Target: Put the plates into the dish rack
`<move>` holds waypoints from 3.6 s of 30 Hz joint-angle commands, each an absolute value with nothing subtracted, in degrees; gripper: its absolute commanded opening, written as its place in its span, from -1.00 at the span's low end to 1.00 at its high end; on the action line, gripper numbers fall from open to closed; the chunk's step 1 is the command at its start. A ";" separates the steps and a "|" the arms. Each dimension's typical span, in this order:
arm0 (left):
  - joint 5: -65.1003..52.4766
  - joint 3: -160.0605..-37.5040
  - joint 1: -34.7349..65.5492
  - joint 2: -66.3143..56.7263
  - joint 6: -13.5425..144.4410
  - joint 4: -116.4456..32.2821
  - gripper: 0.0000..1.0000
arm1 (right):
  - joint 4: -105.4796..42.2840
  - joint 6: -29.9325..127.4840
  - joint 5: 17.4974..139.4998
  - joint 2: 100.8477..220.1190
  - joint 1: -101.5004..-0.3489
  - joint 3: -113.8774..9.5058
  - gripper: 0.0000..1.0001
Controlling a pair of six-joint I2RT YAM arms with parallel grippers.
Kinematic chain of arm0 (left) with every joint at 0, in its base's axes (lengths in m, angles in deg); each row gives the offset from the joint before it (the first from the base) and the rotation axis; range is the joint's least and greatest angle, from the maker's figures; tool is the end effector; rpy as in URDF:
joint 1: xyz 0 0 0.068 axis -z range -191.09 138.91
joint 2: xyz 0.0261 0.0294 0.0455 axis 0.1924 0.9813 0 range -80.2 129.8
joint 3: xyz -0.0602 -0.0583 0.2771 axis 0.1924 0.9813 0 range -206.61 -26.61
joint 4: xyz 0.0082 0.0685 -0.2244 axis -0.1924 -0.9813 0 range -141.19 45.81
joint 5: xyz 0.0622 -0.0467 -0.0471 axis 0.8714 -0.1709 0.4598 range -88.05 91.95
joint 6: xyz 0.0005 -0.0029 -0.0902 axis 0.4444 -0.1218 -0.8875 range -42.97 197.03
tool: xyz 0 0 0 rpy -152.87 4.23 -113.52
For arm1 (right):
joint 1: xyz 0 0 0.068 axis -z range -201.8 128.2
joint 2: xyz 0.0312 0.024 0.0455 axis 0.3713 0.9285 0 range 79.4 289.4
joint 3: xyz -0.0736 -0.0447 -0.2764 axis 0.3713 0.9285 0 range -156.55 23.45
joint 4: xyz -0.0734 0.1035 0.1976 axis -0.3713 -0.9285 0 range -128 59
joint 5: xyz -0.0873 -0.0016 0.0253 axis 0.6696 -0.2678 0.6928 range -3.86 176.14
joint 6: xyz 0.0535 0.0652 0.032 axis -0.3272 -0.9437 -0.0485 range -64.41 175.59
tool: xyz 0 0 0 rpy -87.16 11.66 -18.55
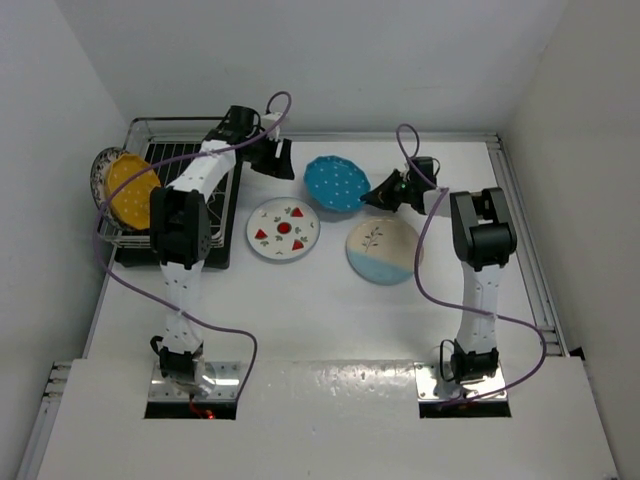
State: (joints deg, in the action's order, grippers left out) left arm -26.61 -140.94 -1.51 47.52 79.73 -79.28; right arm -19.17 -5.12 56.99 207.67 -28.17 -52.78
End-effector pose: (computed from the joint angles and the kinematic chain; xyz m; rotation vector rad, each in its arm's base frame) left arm 0.4987 -0.1233 0.2357 0.4812 2.3333 -0.6563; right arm 0.4775 0.0928 0.1073 0.8508 2.3019 1.1528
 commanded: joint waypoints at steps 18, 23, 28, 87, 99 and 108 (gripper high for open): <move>-46.22 -144.39 -2.13 51.37 72.55 -75.39 0.57 | -2.88 -6.81 50.98 193.14 -32.61 -47.30 -1.00; -49.72 -143.07 -2.13 51.90 70.09 -74.86 0.14 | -1.56 -6.11 50.81 192.34 -34.18 -47.65 -1.00; -54.73 -142.45 -2.74 50.68 68.42 -73.72 -0.88 | 0.19 -4.61 50.54 191.20 -34.89 -46.87 -1.00; 18.90 -131.37 -24.11 7.78 98.64 -78.29 -1.00 | -39.88 22.10 63.38 176.26 -42.36 -50.65 0.98; 21.29 -127.43 -24.10 7.78 100.23 -77.14 -1.00 | -39.79 22.37 63.29 177.66 -42.36 -50.38 0.98; 13.02 -119.95 -26.74 7.78 96.80 -75.21 -1.00 | -40.06 23.16 63.38 177.31 -42.45 -49.94 0.98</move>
State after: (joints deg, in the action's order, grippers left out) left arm 15.16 -119.25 -25.79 11.83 97.54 -81.64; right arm -41.15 22.01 63.16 178.56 -42.46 -50.24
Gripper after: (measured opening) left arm 0.231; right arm 0.993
